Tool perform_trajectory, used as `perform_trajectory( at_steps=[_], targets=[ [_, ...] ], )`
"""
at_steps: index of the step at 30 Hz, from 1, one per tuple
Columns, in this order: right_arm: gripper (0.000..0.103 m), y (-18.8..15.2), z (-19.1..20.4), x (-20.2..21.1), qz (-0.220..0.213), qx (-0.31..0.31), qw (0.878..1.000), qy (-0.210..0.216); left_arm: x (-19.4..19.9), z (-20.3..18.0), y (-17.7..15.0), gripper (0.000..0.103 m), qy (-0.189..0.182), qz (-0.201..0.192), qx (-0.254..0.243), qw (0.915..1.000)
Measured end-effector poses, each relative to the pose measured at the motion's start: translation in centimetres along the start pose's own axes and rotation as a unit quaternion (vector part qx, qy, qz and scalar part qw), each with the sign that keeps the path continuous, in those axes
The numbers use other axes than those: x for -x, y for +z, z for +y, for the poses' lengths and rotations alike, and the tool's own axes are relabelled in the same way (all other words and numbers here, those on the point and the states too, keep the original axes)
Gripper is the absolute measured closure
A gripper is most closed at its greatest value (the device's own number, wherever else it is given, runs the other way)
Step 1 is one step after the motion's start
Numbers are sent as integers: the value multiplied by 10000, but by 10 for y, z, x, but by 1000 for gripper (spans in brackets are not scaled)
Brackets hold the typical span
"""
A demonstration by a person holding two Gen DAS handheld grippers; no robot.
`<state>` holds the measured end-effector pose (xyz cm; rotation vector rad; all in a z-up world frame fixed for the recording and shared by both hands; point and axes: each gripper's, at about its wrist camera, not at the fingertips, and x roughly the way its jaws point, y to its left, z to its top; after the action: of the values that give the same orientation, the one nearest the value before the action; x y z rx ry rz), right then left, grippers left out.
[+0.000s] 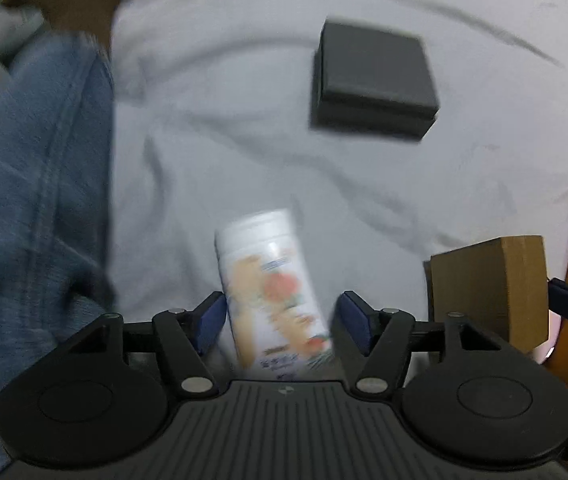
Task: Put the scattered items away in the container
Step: 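Grasp the gold box with the right tool while the left tool grasps the peach-print jar, then carry the gold box and peach-print jar over the orange-rimmed box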
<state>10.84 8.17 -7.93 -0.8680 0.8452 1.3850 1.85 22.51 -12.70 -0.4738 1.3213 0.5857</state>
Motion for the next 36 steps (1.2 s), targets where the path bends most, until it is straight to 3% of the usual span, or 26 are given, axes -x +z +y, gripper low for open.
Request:
perform_trajectory(
  at_steps=[3, 6, 21, 36],
  targets=[
    [50, 0, 0, 0, -9, -10, 10000, -8, -2, 9, 1, 30, -204, 10, 224, 9995],
    [50, -1, 1, 0, -5, -18, 10000, -3, 3, 9, -1, 44, -251, -87, 220, 9994],
    [49, 5, 3, -12, 47, -123, 9999, 51, 11, 17, -13, 47, -819, -412, -31, 9958],
    [52, -4, 2, 15, -438, -73, 9990, 45, 41, 16, -19, 49, -1187, -763, 15, 9900]
  ],
)
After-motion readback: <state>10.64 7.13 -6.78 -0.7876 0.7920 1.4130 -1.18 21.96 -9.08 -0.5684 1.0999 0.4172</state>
